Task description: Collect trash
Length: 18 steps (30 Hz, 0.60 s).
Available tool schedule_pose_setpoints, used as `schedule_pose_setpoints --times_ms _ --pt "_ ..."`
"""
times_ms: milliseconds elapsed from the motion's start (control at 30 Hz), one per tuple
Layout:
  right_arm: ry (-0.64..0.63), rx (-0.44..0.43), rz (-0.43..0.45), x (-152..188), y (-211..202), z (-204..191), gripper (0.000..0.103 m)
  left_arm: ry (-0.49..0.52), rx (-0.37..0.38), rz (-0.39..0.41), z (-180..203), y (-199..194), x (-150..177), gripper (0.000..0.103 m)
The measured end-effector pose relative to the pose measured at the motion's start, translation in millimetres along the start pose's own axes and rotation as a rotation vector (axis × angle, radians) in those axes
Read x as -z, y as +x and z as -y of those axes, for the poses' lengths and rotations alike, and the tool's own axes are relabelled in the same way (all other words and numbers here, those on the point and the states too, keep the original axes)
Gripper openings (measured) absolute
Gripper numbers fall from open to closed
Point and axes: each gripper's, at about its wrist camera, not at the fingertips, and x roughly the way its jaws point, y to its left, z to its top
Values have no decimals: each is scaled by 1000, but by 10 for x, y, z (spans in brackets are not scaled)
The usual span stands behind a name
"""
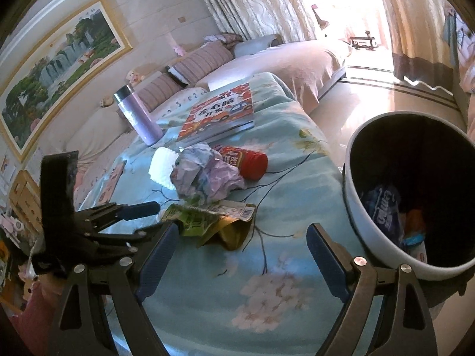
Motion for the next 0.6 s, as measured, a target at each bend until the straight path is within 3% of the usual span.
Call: schedule_pose_setpoints --times_ms 67,167,267,600 --pt "0 2 -6 -19 35 7 84 21 7 8 49 -40 26 53" --pt "0 3 -10 -51 71 9 75 48 14 22 76 -123 100 21" --pt "-6 1 -17 -79 124 -32 65 48 31 2 75 -204 218 3" --pt "-73 -45 -13 -273 356 -356 64 -37 18 -38 -242 -484 713 1"
